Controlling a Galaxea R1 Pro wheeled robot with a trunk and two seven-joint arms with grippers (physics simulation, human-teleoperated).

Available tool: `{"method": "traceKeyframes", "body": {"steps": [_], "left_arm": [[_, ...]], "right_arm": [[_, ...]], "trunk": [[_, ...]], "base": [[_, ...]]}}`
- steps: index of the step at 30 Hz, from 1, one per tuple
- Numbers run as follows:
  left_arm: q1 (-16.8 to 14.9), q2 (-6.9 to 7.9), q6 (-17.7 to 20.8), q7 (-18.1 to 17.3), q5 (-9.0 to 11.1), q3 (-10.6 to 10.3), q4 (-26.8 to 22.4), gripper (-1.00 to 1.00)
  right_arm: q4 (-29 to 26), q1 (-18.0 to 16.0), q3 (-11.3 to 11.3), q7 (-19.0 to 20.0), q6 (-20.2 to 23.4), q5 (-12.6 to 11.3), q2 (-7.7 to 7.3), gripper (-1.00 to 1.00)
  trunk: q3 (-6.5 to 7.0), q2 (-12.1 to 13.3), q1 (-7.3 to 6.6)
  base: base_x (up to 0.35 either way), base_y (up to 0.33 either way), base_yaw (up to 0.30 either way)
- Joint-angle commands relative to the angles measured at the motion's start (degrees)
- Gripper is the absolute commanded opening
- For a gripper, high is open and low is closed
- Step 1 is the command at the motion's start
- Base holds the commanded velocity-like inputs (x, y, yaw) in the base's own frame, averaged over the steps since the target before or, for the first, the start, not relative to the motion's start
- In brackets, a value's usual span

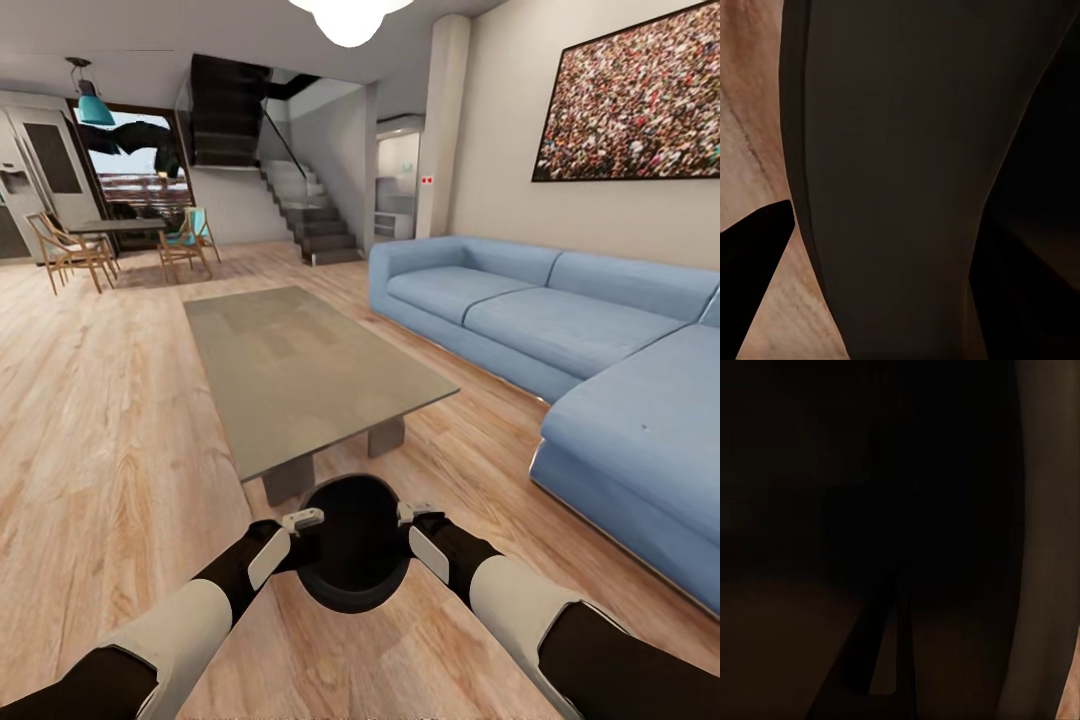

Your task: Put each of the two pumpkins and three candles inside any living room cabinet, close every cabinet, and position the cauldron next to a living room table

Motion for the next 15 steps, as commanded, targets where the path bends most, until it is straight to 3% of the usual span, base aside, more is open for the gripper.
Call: {"method": "traceKeyframes", "body": {"steps": [1, 15], "left_arm": [[-0.01, 0.06, 0.31, 0.53, -0.41, -0.15, 0.00, -1.00], [-0.01, 0.06, 0.31, 0.53, -0.41, -0.15, 0.00, -1.00]], "right_arm": [[-0.84, -0.08, 0.03, -0.42, -3.32, 0.10, -0.01, -1.00], [-0.84, -0.08, 0.03, -0.44, -3.34, 0.10, 0.00, -1.00]], "trunk": [[-0.14, -0.04, -0.02], [-1.43, -0.04, -0.02]], "base": [[0.000, 0.000, 0.000], [0.000, 0.000, 0.000]]}}
